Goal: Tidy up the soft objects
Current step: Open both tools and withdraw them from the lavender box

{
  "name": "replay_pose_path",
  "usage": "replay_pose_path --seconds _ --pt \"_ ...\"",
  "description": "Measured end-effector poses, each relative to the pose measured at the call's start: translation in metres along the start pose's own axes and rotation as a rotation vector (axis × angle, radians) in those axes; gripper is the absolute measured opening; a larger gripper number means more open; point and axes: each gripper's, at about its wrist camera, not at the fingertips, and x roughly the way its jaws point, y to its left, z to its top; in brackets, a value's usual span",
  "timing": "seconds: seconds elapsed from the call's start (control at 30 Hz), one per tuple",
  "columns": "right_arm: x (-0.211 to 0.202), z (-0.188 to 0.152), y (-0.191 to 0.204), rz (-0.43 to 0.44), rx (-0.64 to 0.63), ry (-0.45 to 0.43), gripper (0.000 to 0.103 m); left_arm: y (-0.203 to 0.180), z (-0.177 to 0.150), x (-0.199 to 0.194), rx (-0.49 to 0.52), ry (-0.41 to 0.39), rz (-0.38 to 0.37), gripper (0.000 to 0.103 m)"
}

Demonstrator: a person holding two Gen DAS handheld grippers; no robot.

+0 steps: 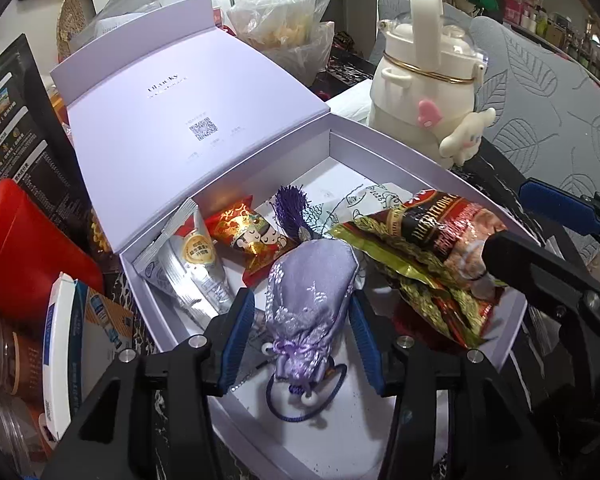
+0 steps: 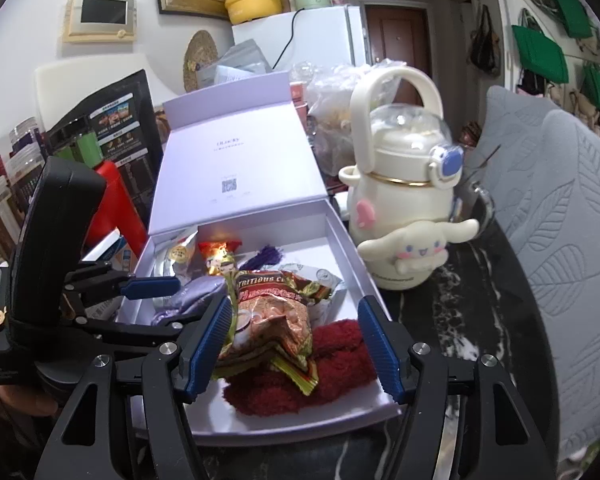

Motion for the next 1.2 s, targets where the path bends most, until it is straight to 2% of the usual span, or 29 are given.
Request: replay_pose_path --seconds 0.13,0.27,0.3,0.77,1.2 --pt "-0.012 -0.001 0.002 -0.013 0.004 -0.014 0.066 0.002 -0.003 -0.014 -0.010 -0.023 0.002 0.051" --pt "-0.025 -0.003 0.007 -0.020 0.003 -0.026 0.066 0.002 -0.008 -0.034 -0.016 -0.064 0.008 0.070" --pt "-0.027 -0.003 0.008 -0.022 0.000 -0.028 0.066 0.003 -0.009 -0.040 -0.020 -0.075 0.010 0.072" --pt "-0.087 0.003 0.032 -0.049 -0.037 -0.113 0.068 0.008 -0.019 -0.108 -0.068 -0.197 -0.015 0.072" --pt "-0.137 -0.005 0.051 -0.085 -0.055 -0.161 0.070 -0.003 -0.044 -0.160 -0.047 -0.285 -0.047 0.072"
